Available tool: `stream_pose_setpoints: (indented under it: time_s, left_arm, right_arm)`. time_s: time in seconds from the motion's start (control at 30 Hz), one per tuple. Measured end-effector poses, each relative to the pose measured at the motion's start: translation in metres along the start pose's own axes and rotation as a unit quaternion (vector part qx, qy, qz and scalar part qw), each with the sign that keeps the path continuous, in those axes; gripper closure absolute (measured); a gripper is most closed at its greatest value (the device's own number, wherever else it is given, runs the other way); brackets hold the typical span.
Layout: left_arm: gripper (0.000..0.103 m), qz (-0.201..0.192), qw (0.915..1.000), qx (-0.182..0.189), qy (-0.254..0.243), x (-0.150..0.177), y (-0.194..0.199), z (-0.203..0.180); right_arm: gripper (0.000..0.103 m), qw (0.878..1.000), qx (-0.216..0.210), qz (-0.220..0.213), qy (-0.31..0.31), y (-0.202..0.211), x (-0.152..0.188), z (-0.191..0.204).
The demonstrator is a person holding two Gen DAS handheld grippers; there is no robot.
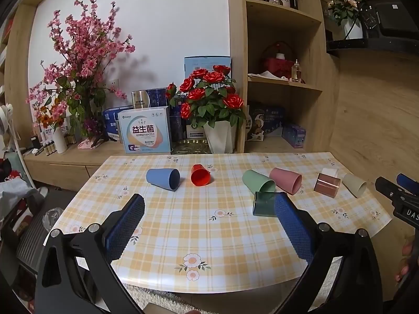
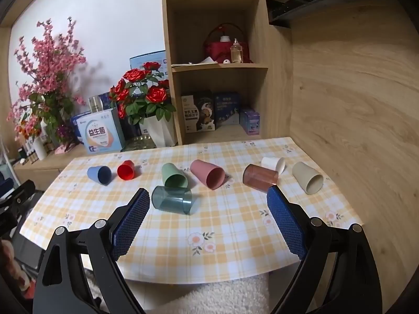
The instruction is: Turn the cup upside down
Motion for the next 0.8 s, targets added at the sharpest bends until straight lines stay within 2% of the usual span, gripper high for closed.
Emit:
stream_pose_setpoints:
  time_s: [0.47,0.8]
  left_arm:
    - [0.006,-0.001,1.0,0.001,0.003,0.0084,-0.0004,0.0006]
    - [0.006,-0.002,1.0,0.0,0.006,0.0012,0.0002,0.0043]
  right_arm:
    - [0.015,1.0,0.002,0.0,-0.01,-0.0034,-0.0001,-0.0047]
    - [0.015,1.0,0.002,-0.001,-0.013,-0.0024,0.0004,-0.0051]
Point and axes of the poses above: each gripper's, at about its wrist camera, not at the fingertips, and y roughly against the way its jaws point, z to its left, x to its underside, the point moved 9 cm from there along -y, roughly the way its jaws point, and after that the axes turned 10 degrees about x, right-handed, at the moved point
